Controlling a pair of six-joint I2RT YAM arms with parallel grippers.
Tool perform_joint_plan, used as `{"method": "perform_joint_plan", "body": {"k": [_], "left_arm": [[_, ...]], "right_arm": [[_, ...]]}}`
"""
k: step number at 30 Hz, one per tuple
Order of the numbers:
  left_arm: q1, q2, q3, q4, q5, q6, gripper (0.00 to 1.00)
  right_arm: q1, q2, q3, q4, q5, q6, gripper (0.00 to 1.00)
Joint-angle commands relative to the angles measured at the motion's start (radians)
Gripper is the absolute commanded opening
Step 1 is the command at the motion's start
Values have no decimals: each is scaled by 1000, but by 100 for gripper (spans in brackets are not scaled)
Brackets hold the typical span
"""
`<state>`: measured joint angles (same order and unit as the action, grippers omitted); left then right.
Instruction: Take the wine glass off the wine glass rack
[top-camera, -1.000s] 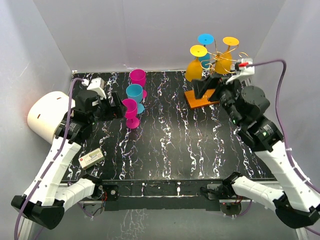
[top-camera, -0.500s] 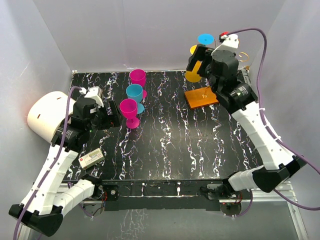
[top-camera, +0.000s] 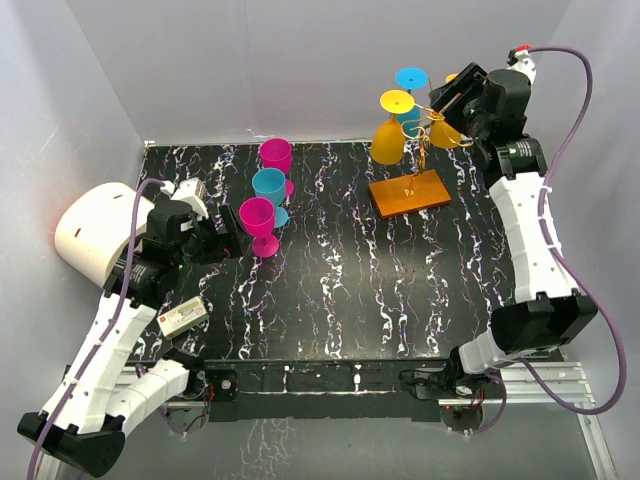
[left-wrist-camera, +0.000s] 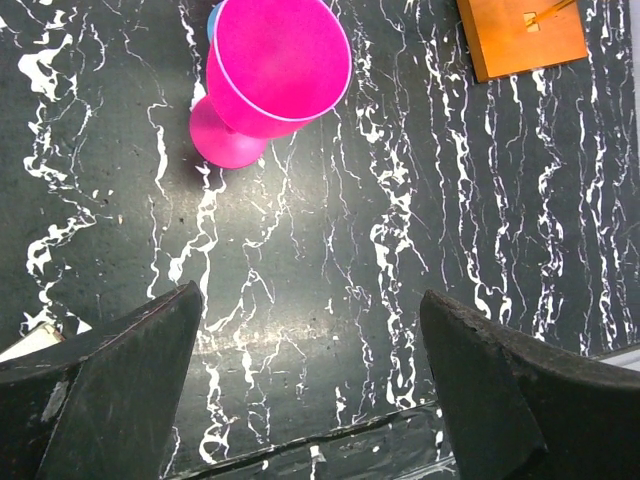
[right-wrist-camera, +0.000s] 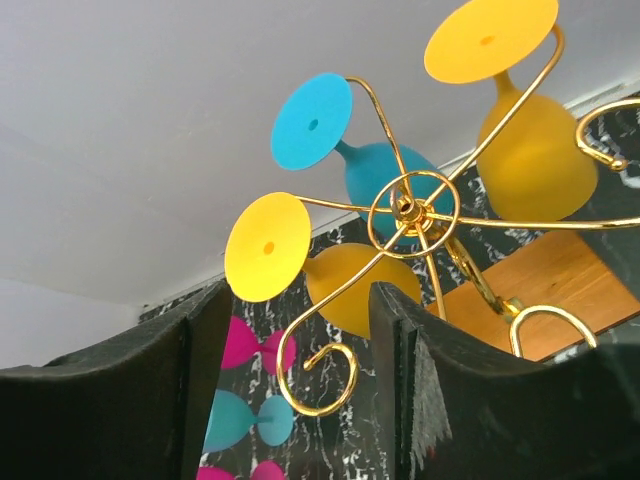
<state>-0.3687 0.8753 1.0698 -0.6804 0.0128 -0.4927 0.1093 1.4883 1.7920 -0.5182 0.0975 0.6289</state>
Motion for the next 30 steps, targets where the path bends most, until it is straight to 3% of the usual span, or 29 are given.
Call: {"method": "perform_joint_plan", "body": {"k": [1,10,20,30], "left_arm": [[-4,-16,12,26,44,-22,90],[-4,-26,32,0,33,-34,90],[-4,-23,44,11,57,-56,90],[-4,-33,43,5,56,-61,90]], "right_arm": [[-66,43,34,80,-202,95,54],[-102,136,66,125,-332,125,49],[-102,196,90,130,-351,142,47],[-102,232,110,138,-369,157,39]]}}
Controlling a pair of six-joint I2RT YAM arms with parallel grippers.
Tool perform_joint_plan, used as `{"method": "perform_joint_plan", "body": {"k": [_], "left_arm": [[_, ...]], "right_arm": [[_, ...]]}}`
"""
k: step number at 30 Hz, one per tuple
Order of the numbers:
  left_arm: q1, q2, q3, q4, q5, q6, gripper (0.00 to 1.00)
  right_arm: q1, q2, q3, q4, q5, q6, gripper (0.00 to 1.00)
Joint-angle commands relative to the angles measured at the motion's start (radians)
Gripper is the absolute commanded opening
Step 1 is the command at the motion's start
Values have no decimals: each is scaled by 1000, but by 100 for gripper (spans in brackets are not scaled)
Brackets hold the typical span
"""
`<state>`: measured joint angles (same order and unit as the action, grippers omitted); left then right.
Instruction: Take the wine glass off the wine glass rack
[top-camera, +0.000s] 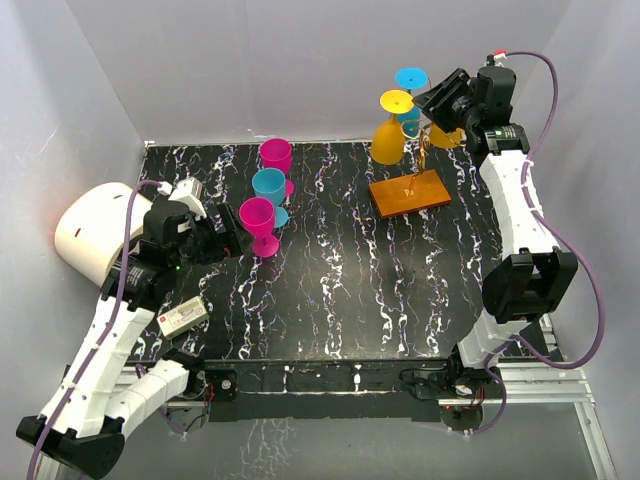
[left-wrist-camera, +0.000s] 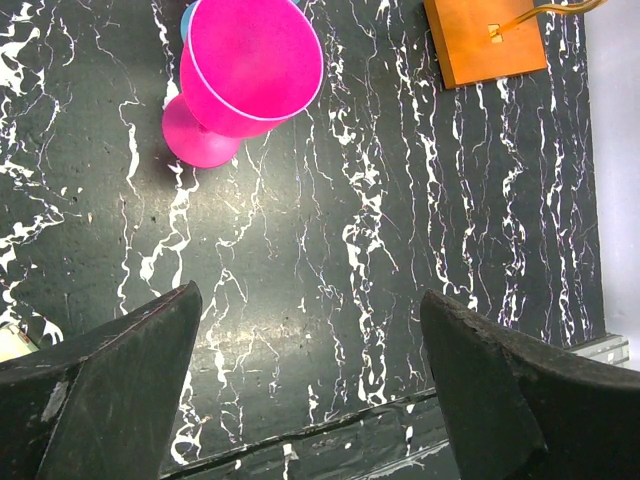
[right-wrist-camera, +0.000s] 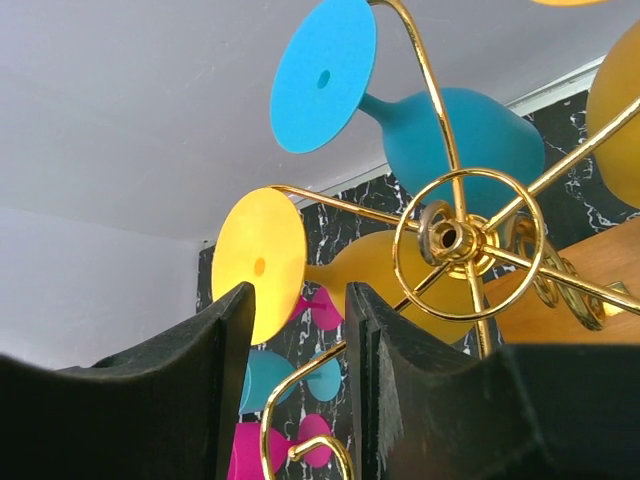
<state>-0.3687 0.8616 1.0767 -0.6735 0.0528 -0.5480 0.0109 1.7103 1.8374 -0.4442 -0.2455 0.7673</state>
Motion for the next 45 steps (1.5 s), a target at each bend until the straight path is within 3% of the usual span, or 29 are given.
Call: {"method": "perform_joint_plan", "body": {"k": [1,18,45], "left_arm": [[-4,-19,37,-3,16,-6,90],[-4,-30,40,-9,15,-8,90],[-4,-26,47,-17,24,-6,90]], "right_arm": [[-3,13,63,69,-35,26,38],[-3,67,55,112,-99,105,36],[-3,49,-30,233,-118,283,12]]}}
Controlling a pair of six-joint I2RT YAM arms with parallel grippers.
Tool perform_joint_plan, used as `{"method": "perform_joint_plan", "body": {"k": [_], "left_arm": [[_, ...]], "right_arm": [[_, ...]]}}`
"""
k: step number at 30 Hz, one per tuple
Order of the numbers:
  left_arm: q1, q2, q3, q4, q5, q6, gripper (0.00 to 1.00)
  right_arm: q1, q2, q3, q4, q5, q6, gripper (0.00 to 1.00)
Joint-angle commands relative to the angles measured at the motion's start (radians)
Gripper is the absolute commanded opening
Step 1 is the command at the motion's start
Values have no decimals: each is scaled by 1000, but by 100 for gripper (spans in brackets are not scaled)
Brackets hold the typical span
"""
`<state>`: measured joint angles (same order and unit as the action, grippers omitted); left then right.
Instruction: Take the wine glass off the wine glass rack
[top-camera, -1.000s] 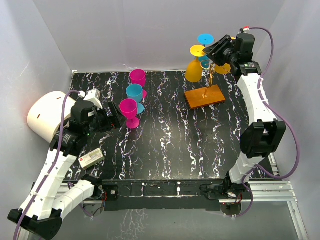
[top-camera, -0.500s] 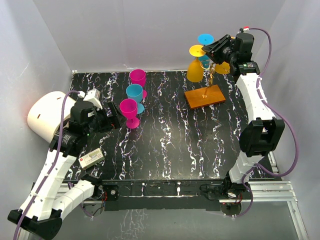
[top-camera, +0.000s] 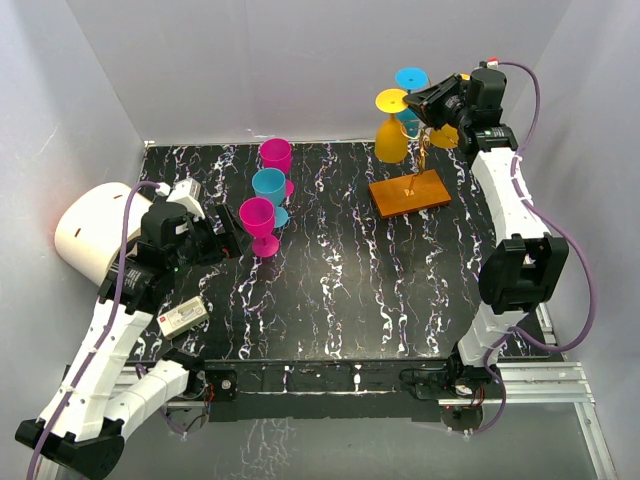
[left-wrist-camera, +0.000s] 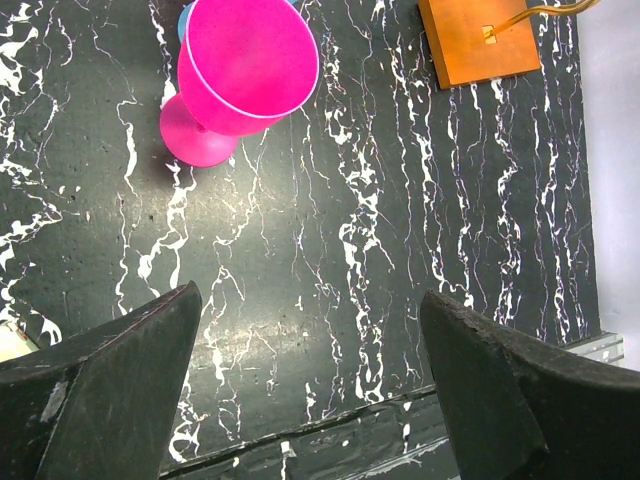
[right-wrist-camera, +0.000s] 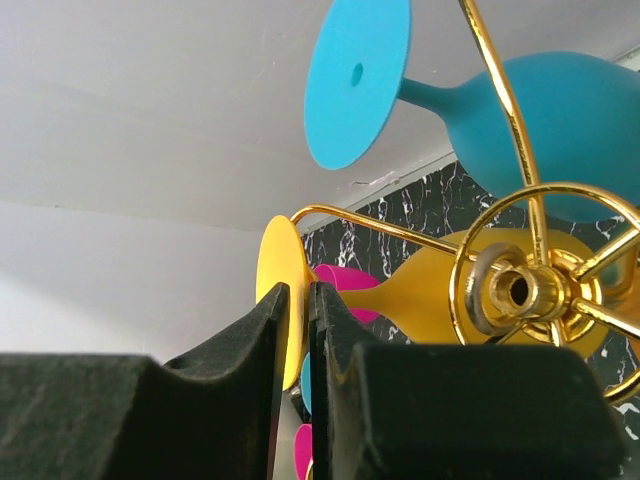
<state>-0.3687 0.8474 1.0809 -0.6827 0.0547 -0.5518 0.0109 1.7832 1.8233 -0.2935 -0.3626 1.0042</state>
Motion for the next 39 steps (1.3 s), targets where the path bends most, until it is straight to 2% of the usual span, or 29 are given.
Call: {"method": "perform_joint_plan", "body": {"k": [1,6,18,39], "left_arm": [[-5,-12,43,-8,22,-3,90],[-4,-12,46,-9,24,-4,90],[-4,-17,48,-12,23,-6,90],[-4,-18,39,-8,23,-14,90]], "right_arm": [[-3,-26,-19,89,-1,57,11],[-3,-35,-33,111,1,116,11],[-50,-103,-140,243,23,237,0],[-36,-55,-110,300,-39,291,0]]}}
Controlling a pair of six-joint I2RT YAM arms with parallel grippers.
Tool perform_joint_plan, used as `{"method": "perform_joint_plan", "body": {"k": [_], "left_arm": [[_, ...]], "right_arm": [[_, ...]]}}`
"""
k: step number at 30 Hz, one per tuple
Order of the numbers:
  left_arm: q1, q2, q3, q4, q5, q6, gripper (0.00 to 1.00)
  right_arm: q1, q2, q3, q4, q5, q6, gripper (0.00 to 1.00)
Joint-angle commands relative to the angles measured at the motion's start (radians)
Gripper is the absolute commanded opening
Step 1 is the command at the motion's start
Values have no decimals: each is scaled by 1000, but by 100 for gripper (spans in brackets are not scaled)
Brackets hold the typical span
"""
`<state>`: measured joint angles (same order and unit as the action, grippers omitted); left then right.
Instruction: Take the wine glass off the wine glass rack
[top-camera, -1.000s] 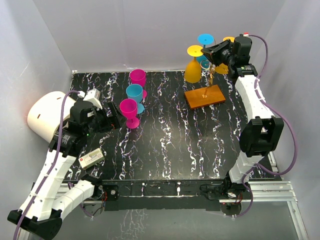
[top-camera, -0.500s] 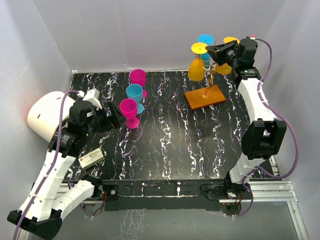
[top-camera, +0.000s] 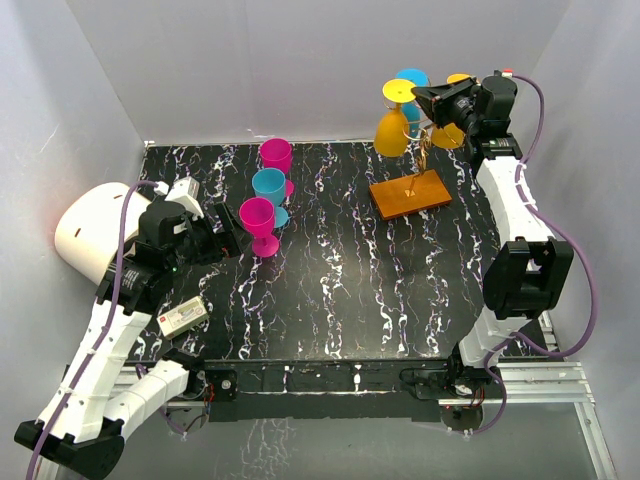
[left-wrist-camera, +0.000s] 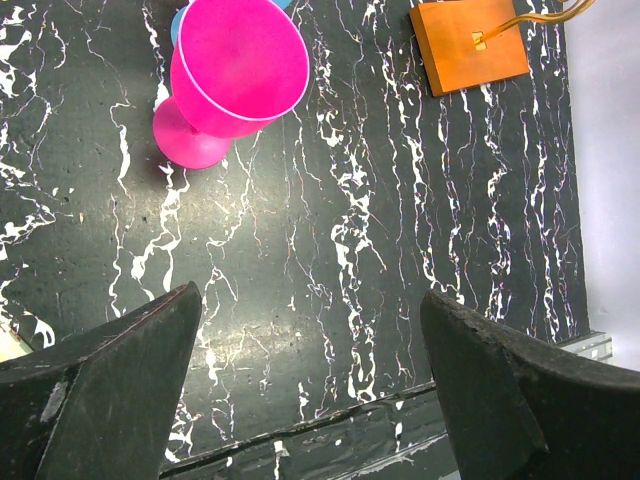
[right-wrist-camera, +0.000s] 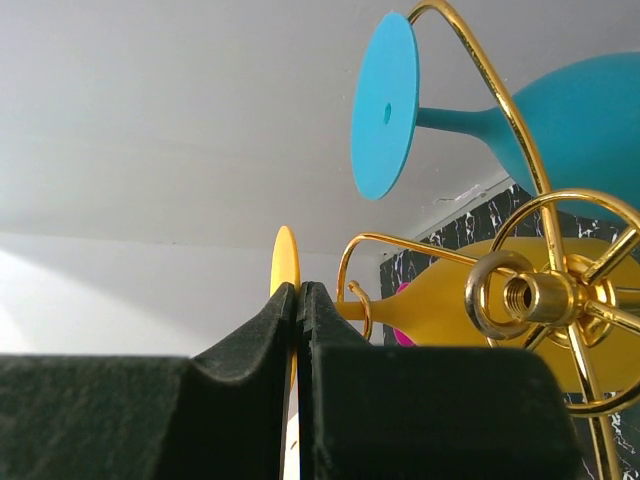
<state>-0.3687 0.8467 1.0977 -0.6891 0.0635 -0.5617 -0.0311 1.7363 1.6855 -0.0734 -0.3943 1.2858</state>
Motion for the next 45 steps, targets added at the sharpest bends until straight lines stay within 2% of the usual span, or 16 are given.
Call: {"method": "perform_joint_plan", "body": {"k": [1,14,25,37,45], "left_arm": [[-4,-17,21,0,15,-3,90],[-4,-22,22,-7,10,-5,90],[-4,-27,28,-18,3,-2,90],[-4,-21,25,-18,2,2,90],[-4,-20,18,-6,16,-1,90]], "right_arm": [[11,-6,32,80,-7,7,0],[61,45,73,63,42,-6,0],[63,44,99,24,153,-30,0],[60,-39,50,-8,297,-51,0],[45,-126,-24,-6,299,-43,0]]}}
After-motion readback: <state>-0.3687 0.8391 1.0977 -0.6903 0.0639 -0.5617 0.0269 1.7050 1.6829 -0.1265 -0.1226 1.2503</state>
